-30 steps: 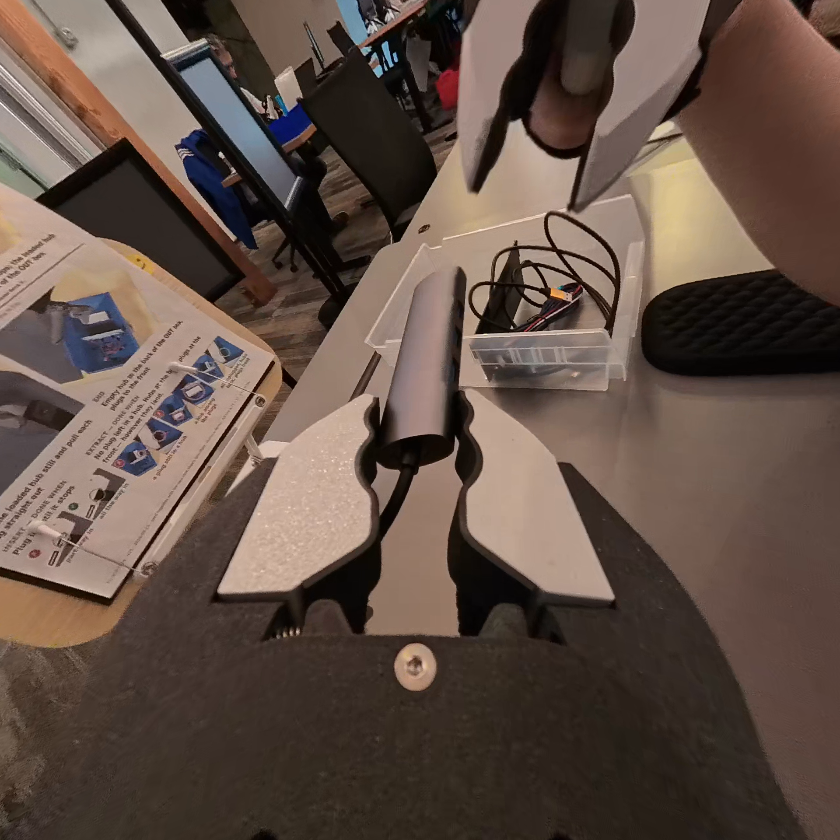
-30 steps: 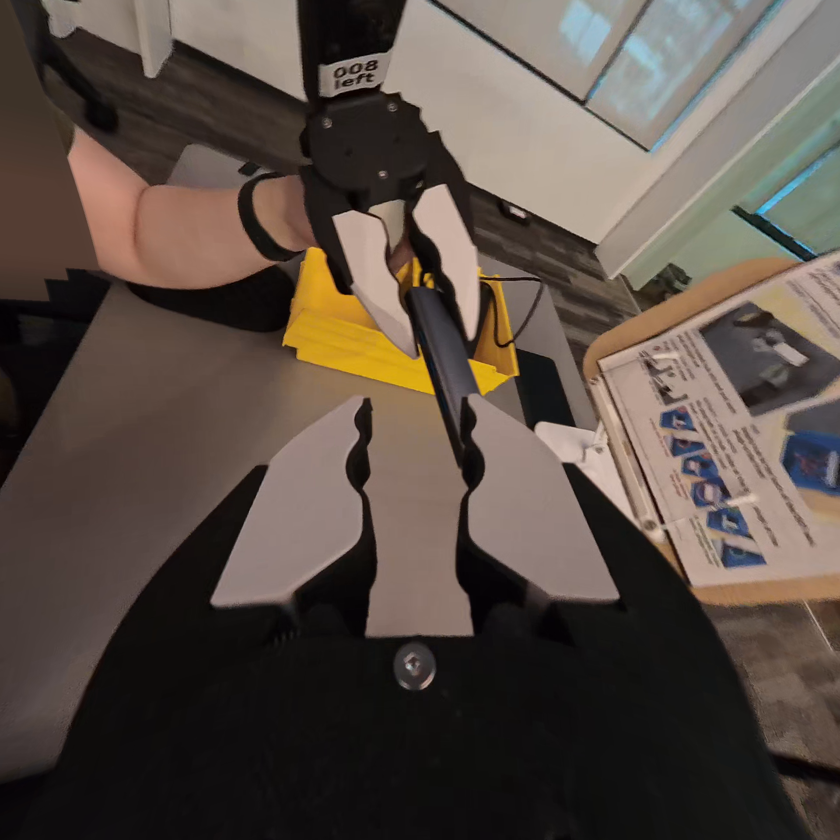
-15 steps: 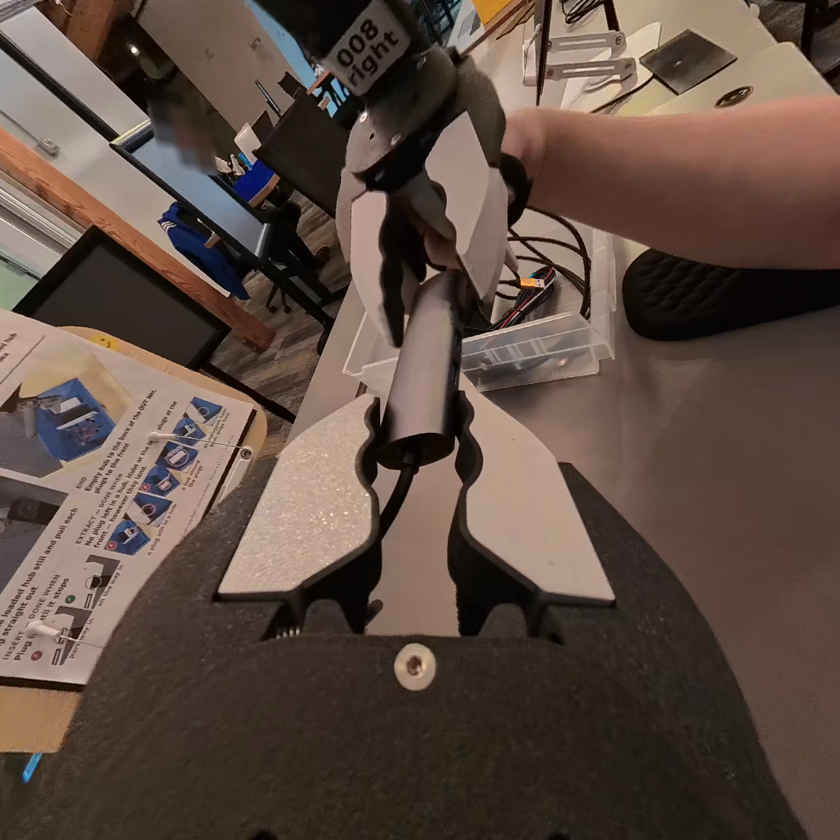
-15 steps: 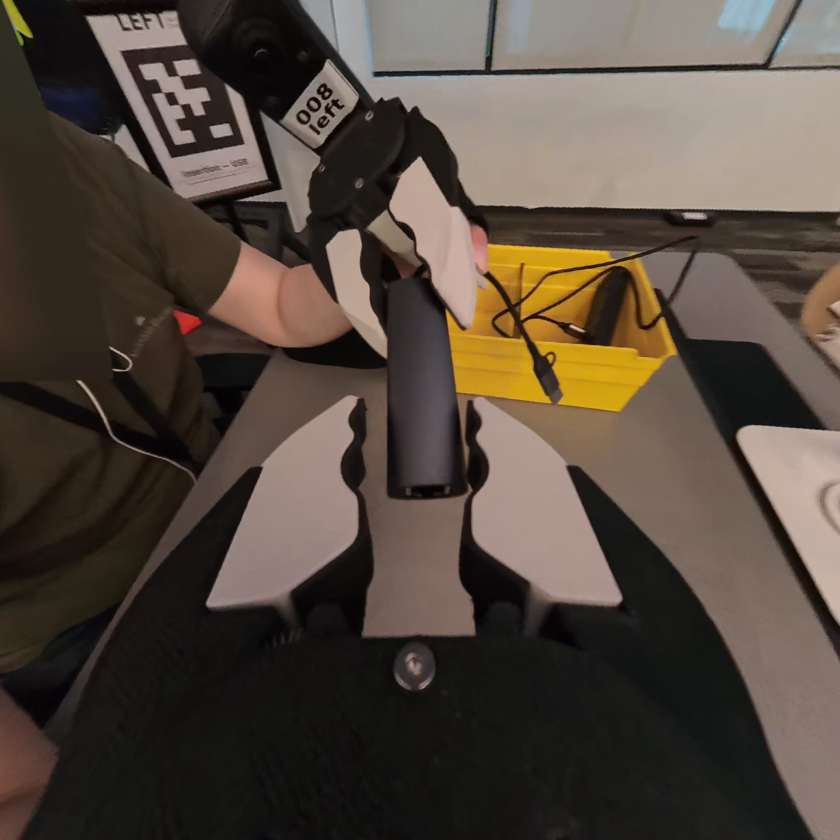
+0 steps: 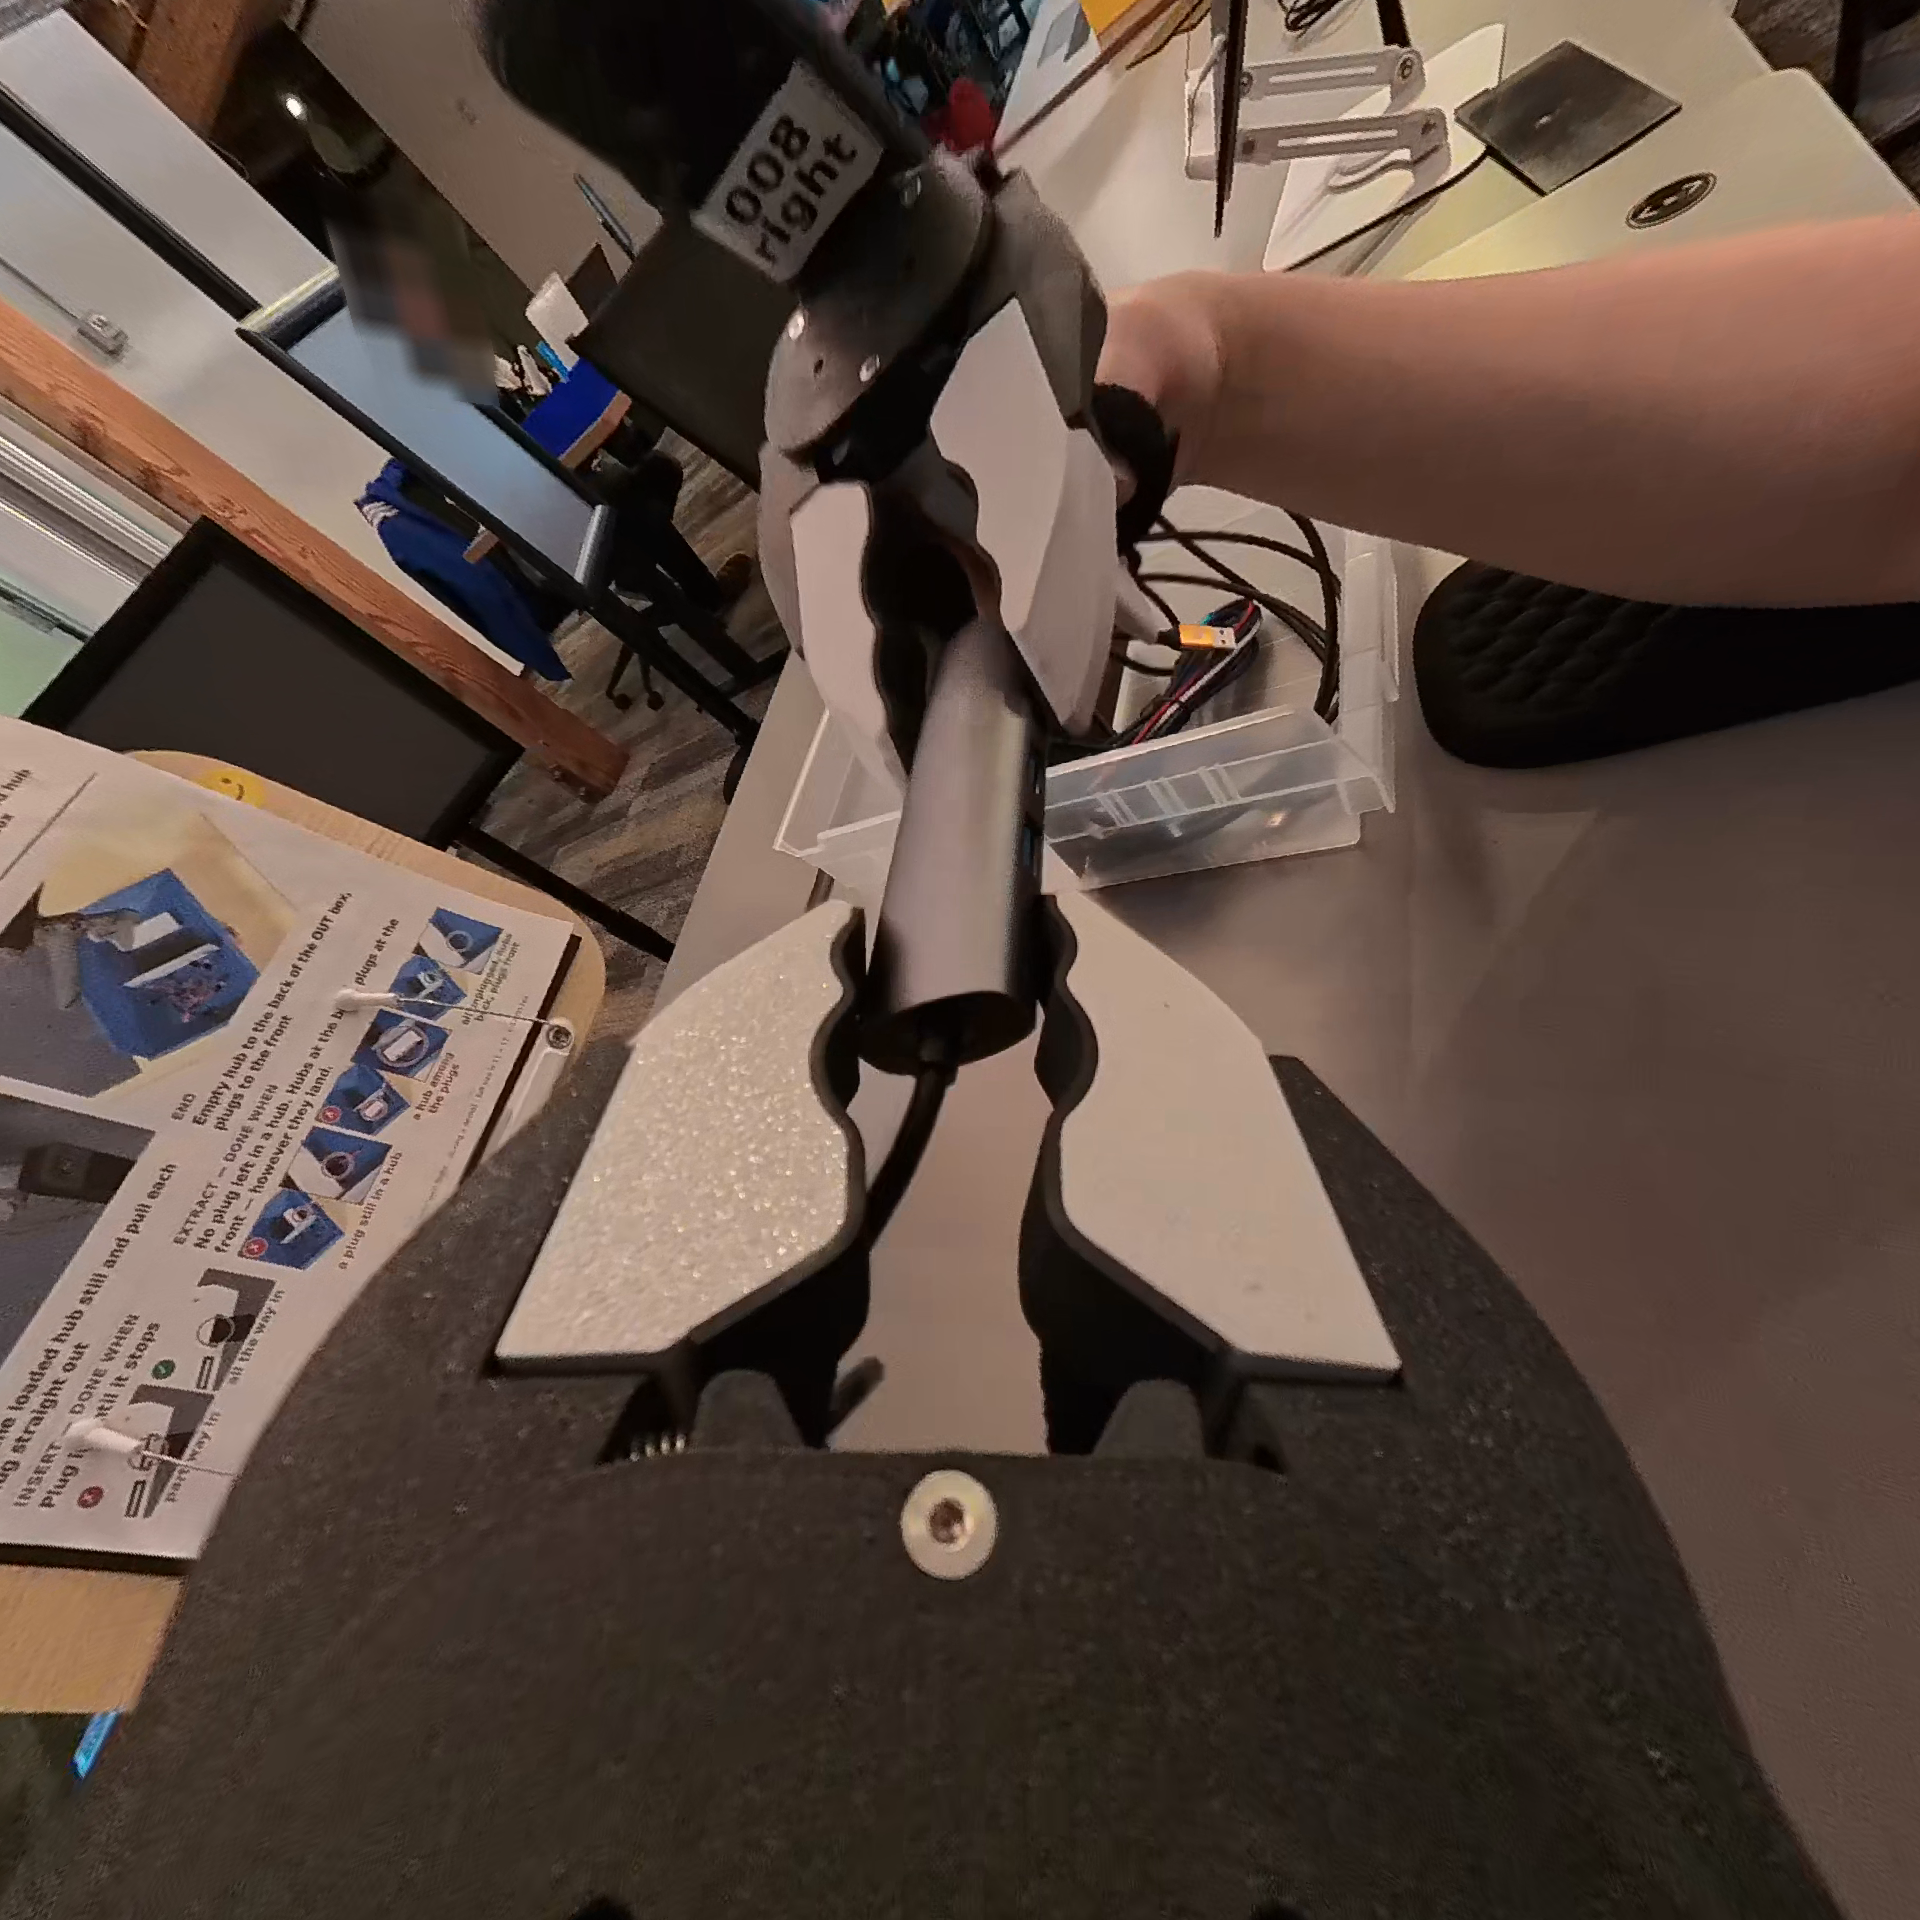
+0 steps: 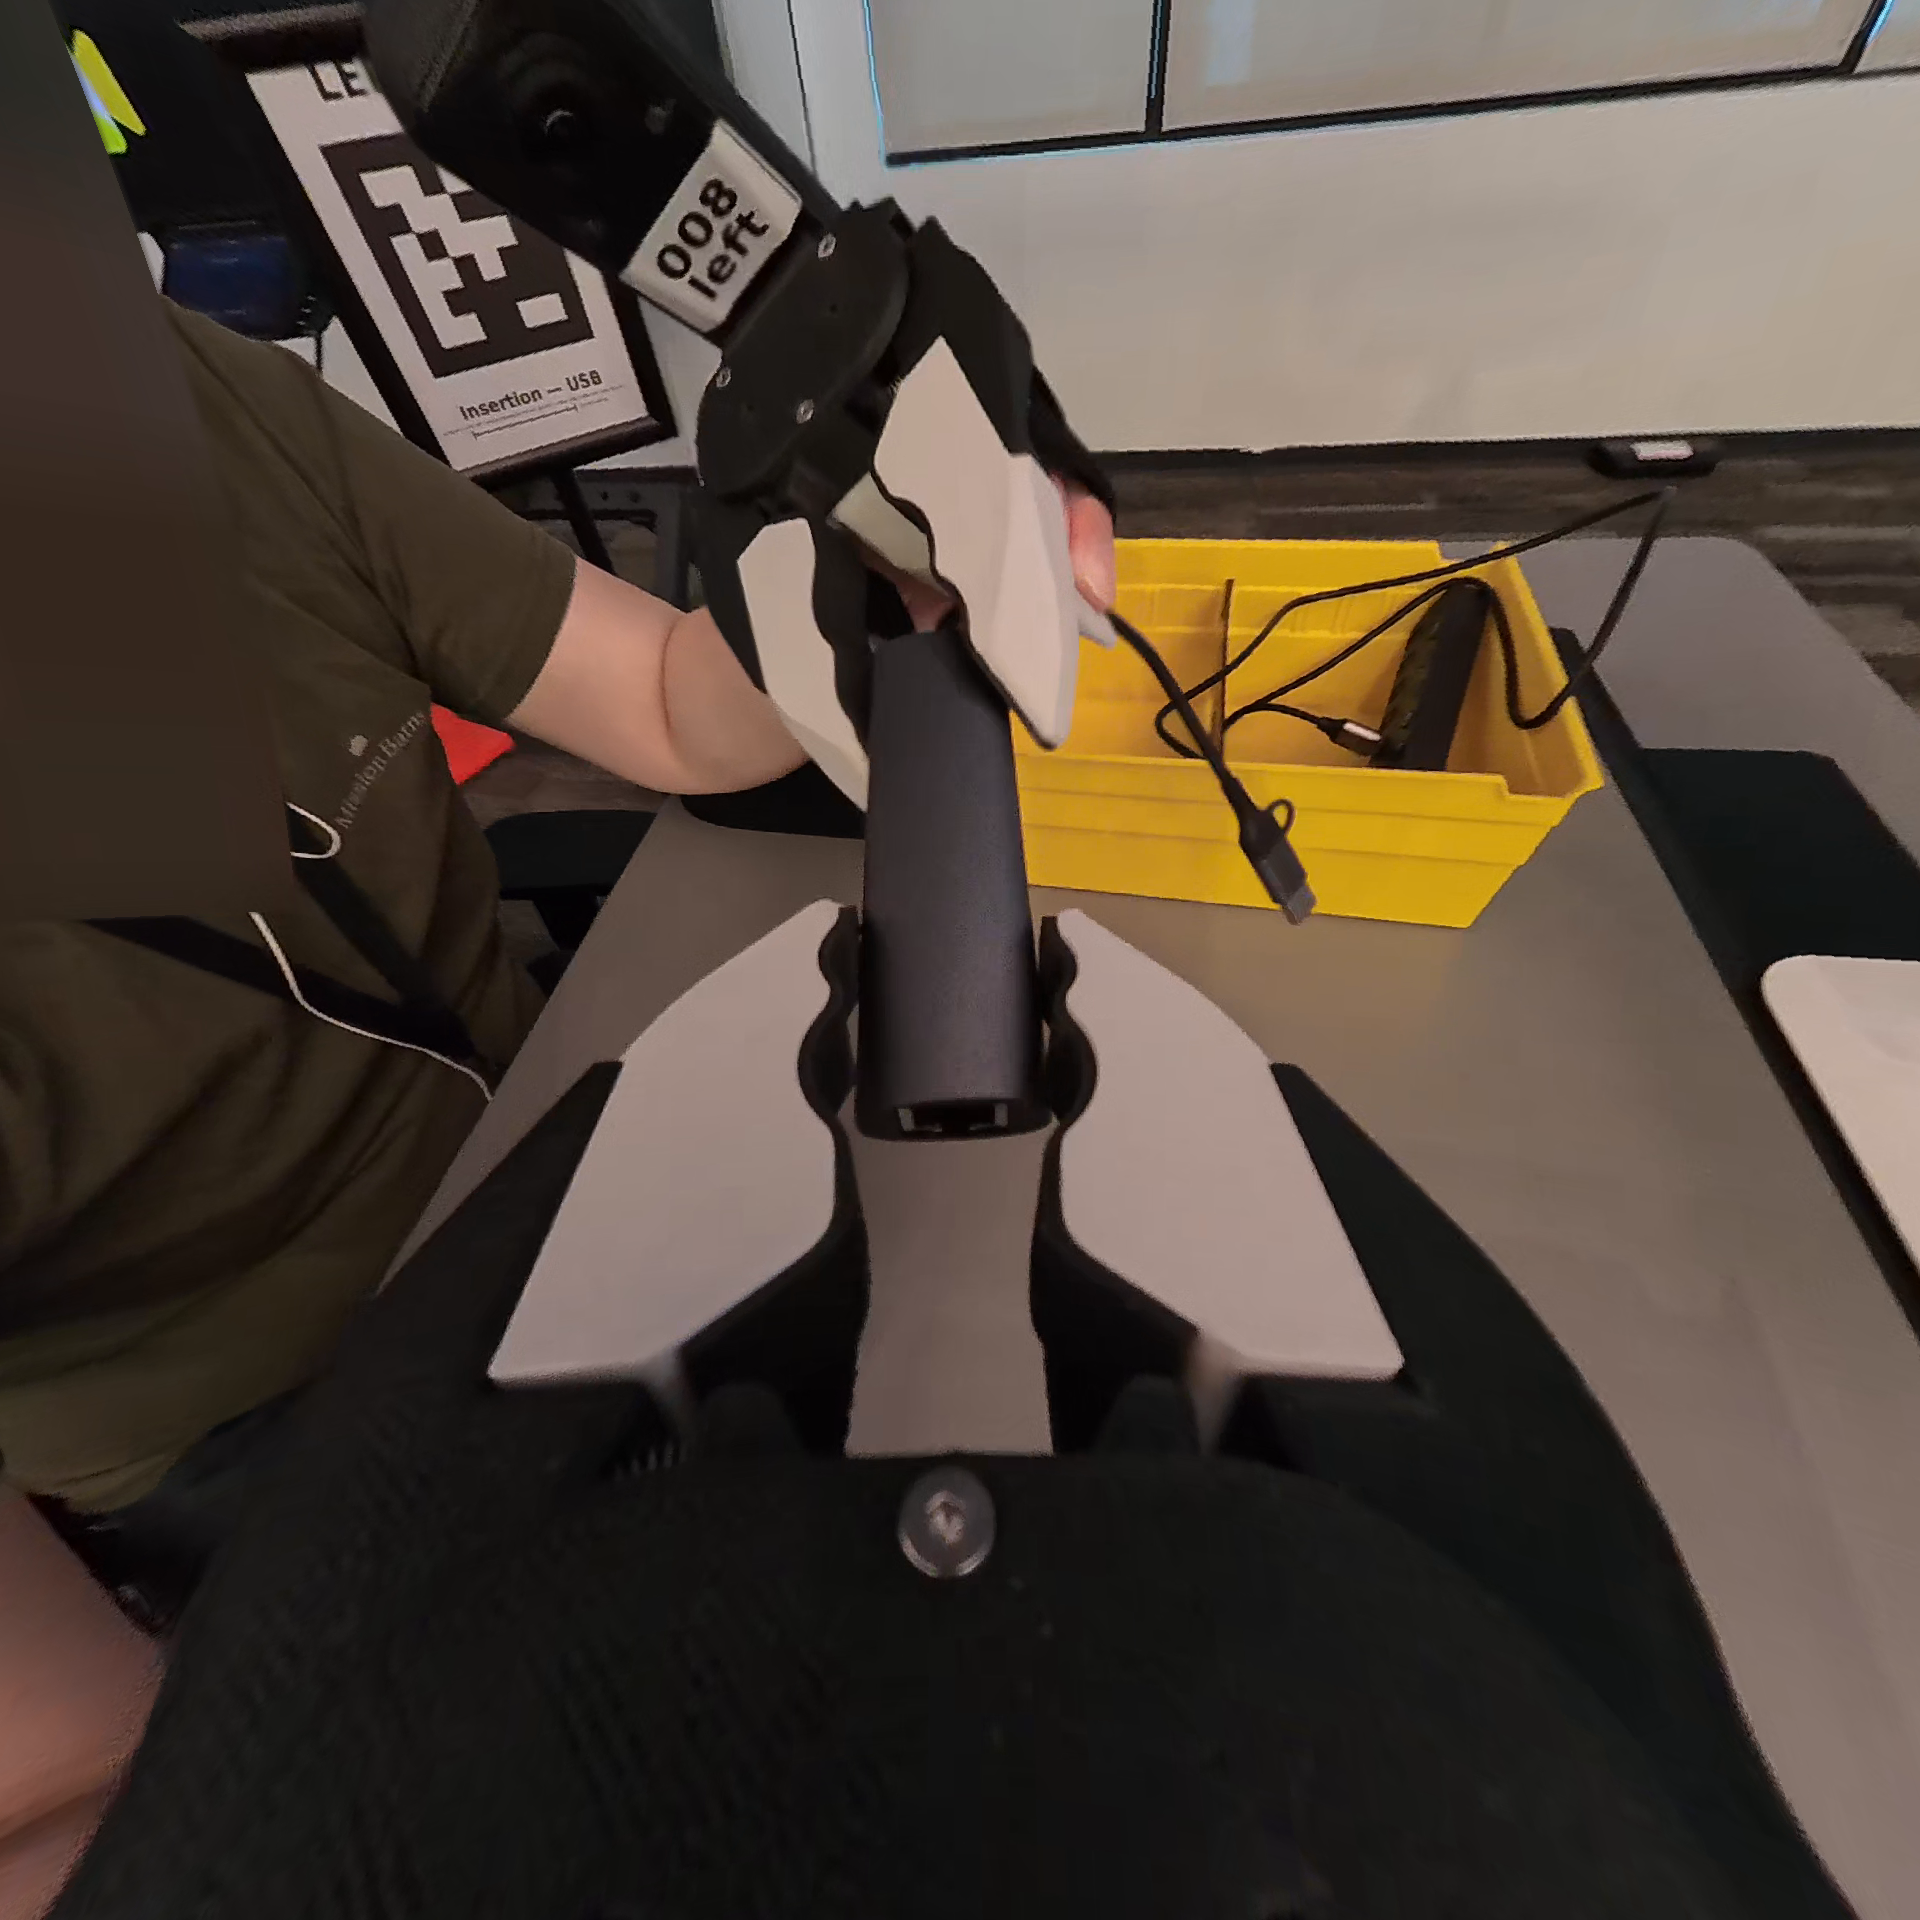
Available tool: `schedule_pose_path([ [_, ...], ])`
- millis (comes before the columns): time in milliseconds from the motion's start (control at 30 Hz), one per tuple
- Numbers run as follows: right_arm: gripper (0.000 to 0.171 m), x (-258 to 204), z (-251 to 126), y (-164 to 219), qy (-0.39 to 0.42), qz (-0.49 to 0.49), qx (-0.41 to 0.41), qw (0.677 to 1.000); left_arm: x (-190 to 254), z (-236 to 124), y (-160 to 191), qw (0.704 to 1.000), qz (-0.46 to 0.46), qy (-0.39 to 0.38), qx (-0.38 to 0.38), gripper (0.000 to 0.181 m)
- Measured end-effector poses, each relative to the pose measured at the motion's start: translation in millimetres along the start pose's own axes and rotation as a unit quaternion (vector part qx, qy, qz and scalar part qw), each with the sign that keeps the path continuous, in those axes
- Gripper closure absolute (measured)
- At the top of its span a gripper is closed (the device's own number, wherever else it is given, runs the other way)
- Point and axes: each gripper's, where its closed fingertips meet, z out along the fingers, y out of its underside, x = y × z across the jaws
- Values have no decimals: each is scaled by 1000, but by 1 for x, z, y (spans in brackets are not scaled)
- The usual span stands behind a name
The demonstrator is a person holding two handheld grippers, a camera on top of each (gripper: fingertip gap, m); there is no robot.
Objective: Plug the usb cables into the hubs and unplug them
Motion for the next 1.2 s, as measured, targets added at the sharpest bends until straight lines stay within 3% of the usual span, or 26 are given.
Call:
schedule_pose_path([
  [300, 138, 18, -34, -4, 108, -37, -6, 993, -23, -15, 8, 998, 2, -64, -24, 137],
  [467, 138, 31, -110, 3, 215, 12, 16, 976, -36, -42, 5, 997, -59, -58, -9, 137],
  [600, 139, 41, -180, 27, 316, 89, 41, 944, -47, -54, 8, 995, -58, -84, -17, 138],
  [767, 139, 51, -226, 62, 324, 186, 108, 921, -50, -55, 14, 993, -65, -89, -32, 138],
  [1000, 139, 80, -236, 110, 330, 314, 102, 884, -49, -51, 19, 993, -67, -87, -42, 139],
  [1200, 138, 108, -217, 148, 381, 332, -41, 862, -45, -46, 23, 993, -66, -76, -54, 139],
])
